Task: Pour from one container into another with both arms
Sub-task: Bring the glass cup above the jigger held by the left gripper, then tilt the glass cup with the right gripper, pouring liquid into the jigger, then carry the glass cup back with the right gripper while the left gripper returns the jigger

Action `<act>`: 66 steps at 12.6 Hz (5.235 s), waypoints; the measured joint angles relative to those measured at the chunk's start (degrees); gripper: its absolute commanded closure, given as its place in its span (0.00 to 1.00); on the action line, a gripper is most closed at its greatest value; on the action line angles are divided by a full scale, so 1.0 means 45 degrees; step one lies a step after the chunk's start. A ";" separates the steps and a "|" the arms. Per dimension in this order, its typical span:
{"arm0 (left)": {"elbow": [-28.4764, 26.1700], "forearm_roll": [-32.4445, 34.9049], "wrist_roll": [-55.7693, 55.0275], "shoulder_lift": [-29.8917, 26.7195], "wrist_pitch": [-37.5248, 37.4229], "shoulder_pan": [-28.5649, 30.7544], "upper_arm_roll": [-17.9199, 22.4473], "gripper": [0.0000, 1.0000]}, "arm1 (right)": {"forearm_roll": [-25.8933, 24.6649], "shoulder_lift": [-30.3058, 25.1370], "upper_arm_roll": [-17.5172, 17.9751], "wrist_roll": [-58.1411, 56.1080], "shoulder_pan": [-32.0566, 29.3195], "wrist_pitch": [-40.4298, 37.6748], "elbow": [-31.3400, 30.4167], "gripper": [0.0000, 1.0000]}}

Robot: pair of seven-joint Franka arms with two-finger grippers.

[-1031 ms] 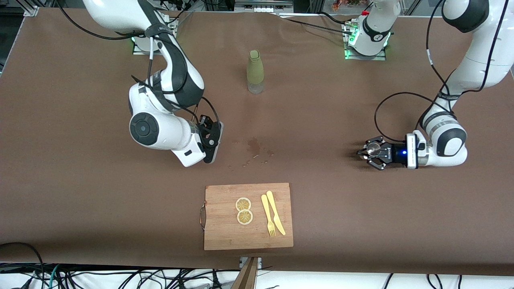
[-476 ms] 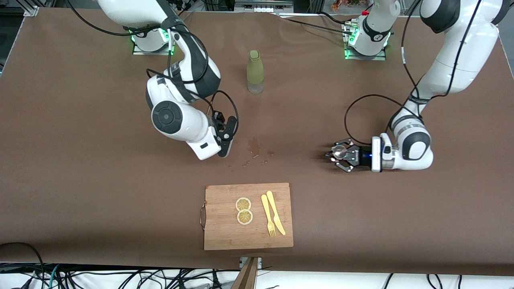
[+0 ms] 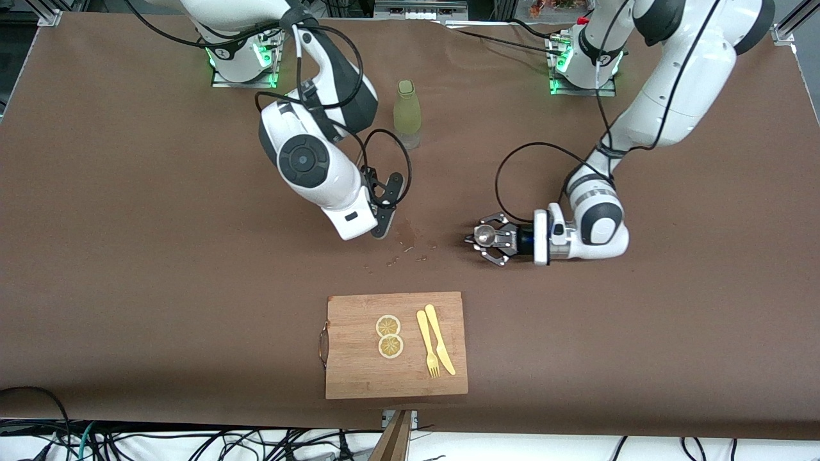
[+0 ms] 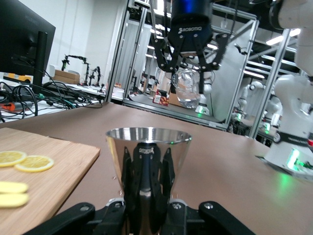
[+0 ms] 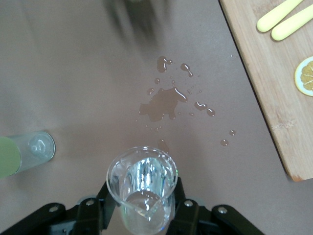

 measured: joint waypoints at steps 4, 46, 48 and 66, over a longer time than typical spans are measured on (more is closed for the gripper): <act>-0.0261 -0.2488 0.0714 0.0015 0.0175 -0.2170 0.1140 1.00 | -0.1035 0.0151 0.0007 0.1146 0.0799 -0.0046 0.0035 0.91; -0.0719 -0.8270 0.2748 -0.0091 0.1503 -0.7863 0.3941 1.00 | -0.3669 0.1776 -0.1440 0.4501 0.3617 -0.0708 0.1332 0.91; -0.0719 -0.8270 0.2748 -0.0091 0.1507 -0.7863 0.3941 1.00 | -0.3673 0.1851 -0.1446 0.4517 0.3627 -0.0706 0.1416 0.91; -0.0726 -0.8135 0.2767 -0.0333 0.1572 -0.7574 0.4438 1.00 | 0.3766 0.0103 -0.1822 -0.1776 -0.1391 -0.0668 0.0933 0.90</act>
